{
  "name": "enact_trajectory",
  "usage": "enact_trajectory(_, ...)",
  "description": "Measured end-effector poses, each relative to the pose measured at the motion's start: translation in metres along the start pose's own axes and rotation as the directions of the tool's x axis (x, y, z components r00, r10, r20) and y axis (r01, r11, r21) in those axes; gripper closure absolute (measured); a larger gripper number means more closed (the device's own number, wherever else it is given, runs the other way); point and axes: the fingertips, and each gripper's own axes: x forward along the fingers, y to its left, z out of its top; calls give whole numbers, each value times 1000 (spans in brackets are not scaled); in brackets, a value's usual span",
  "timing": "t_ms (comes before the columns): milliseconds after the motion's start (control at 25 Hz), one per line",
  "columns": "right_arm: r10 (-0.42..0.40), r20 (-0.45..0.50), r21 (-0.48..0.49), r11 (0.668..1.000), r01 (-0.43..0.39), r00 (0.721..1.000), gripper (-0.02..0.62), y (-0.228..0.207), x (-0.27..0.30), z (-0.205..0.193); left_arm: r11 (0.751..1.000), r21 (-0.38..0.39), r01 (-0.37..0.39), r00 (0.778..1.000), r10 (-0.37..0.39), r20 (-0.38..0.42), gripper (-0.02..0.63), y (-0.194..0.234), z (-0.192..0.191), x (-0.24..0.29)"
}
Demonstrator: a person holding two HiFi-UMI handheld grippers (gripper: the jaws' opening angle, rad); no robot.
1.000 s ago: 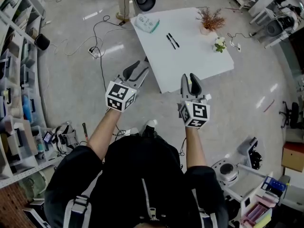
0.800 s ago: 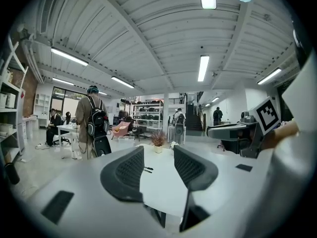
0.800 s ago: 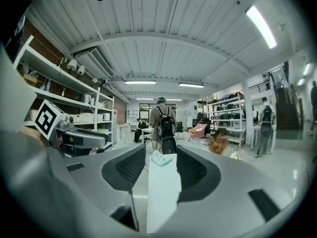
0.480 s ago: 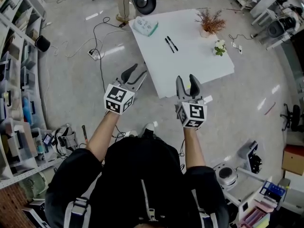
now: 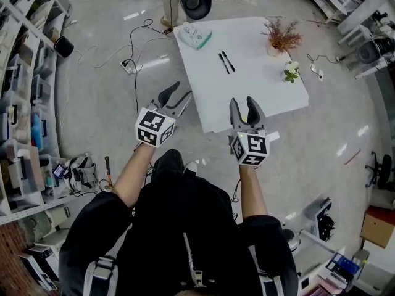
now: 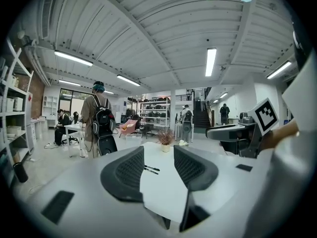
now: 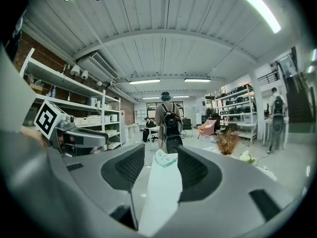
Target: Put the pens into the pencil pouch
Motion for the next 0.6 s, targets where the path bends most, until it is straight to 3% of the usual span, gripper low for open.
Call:
enact_trajectory(360, 18, -5, 12, 1000, -18, 1000, 393, -12, 26, -1, 1000, 3, -29, 1000, 29, 6, 419, 19, 3, 18)
enact_trajectory(600, -5, -16, 21, 1000, 5, 1000, 394, -20, 46, -4, 1000, -3, -5, 1000, 5, -2, 419, 36, -1, 41)
